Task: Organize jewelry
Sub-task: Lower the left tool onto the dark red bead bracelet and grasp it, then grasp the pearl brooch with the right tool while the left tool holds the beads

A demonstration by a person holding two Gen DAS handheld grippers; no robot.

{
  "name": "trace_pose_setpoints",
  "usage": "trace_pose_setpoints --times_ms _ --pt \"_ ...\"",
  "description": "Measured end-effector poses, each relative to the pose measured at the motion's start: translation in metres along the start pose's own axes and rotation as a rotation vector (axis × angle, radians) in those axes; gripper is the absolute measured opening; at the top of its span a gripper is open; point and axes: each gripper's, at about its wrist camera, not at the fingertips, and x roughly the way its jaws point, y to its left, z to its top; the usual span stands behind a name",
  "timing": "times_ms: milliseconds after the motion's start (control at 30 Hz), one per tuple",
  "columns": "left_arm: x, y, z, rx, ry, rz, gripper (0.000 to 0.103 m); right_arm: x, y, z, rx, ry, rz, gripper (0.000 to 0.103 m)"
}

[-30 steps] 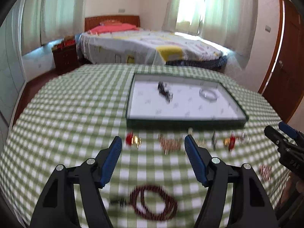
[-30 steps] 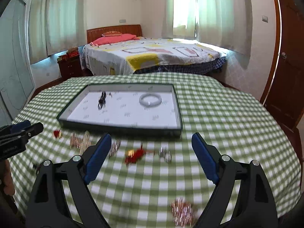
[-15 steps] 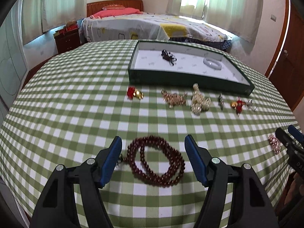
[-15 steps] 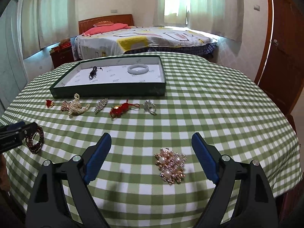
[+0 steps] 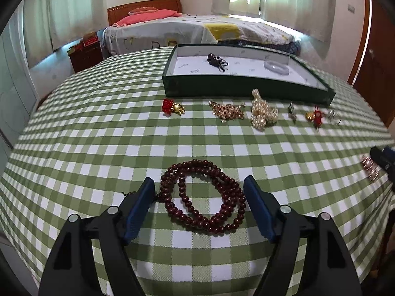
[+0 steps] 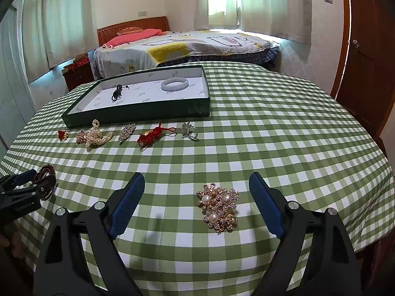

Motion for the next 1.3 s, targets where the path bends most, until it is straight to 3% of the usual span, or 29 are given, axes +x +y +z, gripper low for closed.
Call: trace_pose_setpoints --times_ms 167,400,433,500,700,867,1233,1300 --pt "0.000 0.007 -0.005 -0.037 0.008 0.003 0.076 0.000 0.001 0.001 0.004 0.002 0.006 0.084" --pt "0.002 -0.002 -0.005 0.014 0.019 -0.001 0.078 0.001 0.000 0.002 0.010 0.004 0.007 0.084" --pt "0.002 -0.001 -0.005 0.014 0.021 0.001 0.075 0.001 0.000 0.002 0.013 0.002 0.007 0.084" --pt "0.001 0.001 -0.004 0.015 0.017 0.014 0.056 0.001 -0.001 0.002 0.015 0.001 0.005 0.084" --pt "-0.001 0.014 -0.001 0.003 0.009 0.015 0.019 0.005 -0.004 0.000 0.022 0.016 0.005 0.084" --pt "-0.003 0.019 0.001 -0.019 -0.006 -0.038 0.011 0.008 -0.008 -0.001 0.032 0.029 -0.006 0.084" --pt "-0.010 0.021 0.006 -0.020 -0.042 -0.038 0.011 0.024 -0.020 -0.006 0.075 0.088 -0.032 0.084" --pt "-0.011 0.021 0.008 -0.020 -0.048 -0.039 0.011 0.025 -0.022 -0.007 0.081 0.093 -0.027 0.079"
